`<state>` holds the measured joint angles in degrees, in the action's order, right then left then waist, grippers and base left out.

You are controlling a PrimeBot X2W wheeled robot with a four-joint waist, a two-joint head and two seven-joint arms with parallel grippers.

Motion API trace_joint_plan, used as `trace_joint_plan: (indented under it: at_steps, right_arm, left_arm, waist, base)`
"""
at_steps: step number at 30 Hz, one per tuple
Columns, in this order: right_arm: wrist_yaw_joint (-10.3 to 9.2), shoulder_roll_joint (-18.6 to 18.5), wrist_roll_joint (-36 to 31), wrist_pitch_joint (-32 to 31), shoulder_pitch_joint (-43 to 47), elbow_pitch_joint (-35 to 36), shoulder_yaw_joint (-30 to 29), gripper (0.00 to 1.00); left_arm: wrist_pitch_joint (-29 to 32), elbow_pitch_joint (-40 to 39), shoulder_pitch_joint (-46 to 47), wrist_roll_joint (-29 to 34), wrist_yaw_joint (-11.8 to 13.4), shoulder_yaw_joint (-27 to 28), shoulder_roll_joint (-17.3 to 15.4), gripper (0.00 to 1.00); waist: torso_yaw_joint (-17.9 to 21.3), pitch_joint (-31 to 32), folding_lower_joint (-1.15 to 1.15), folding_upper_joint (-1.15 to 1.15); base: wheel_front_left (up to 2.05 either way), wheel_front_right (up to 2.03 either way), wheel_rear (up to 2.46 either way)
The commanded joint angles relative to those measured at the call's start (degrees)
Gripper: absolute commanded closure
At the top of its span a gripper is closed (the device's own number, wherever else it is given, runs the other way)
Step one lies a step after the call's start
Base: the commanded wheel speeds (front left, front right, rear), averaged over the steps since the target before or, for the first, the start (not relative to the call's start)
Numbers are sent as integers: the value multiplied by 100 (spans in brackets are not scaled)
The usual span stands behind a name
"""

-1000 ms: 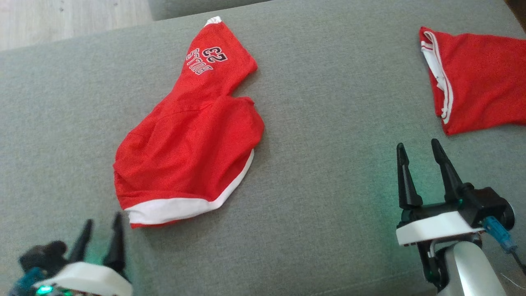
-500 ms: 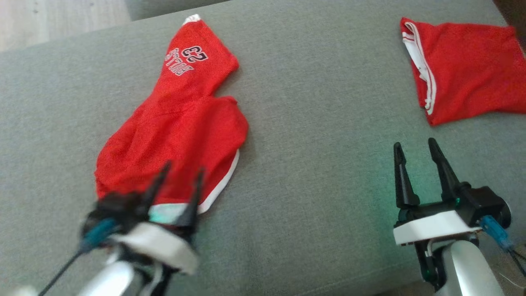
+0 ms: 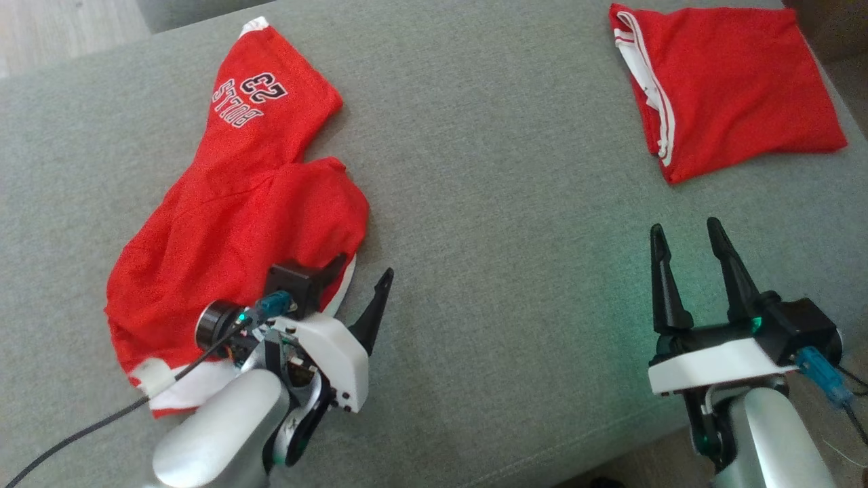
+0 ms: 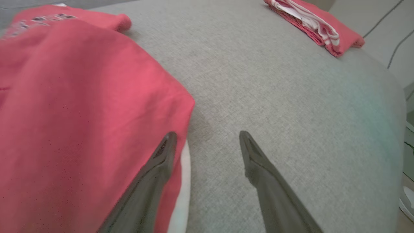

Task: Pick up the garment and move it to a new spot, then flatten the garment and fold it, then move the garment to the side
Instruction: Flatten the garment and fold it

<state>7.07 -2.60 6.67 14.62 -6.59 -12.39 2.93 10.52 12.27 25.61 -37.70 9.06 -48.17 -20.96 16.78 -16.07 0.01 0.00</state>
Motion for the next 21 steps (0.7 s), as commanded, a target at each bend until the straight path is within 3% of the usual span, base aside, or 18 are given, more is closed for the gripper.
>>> trace_joint_plan:
  at_steps: [1, 10, 11, 12, 14, 21]
  right_arm:
    - [42, -28, 62, 38, -113, 172, 107, 0]
    - [42, -28, 65, 38, -110, 176, 72, 0]
    - [42, -28, 60, 38, -110, 175, 73, 0]
    - [42, -28, 53, 38, -110, 173, 76, 0]
    - [42, -28, 43, 38, -110, 172, 83, 0]
    - [42, -28, -2, 38, -80, 166, 76, 0]
  left_arm:
    - [-11, -80, 260, 49, 17, 195, -72, 0]
    - [52, 571, 423, 166, 136, 166, -106, 0]
    - [82, 643, 443, 198, 129, 132, -123, 23]
    - [107, 716, 461, 215, 120, 106, -129, 59]
    - [138, 845, 492, 218, 110, 84, -120, 100]
    - [256, 1039, 536, 170, 71, 43, -114, 100]
  waist:
    - [18, -6, -1, 0]
    - [9, 6, -1, 0]
    - [3, 13, -1, 0]
    - [-3, 21, -1, 0]
    - [-14, 36, -1, 0]
    - [-37, 89, -1, 0]
  base:
    - [0, 0, 0]
    - [0, 0, 0]
    - [0, 0, 0]
    - [0, 0, 0]
    - [0, 0, 0]
    - [0, 0, 0]
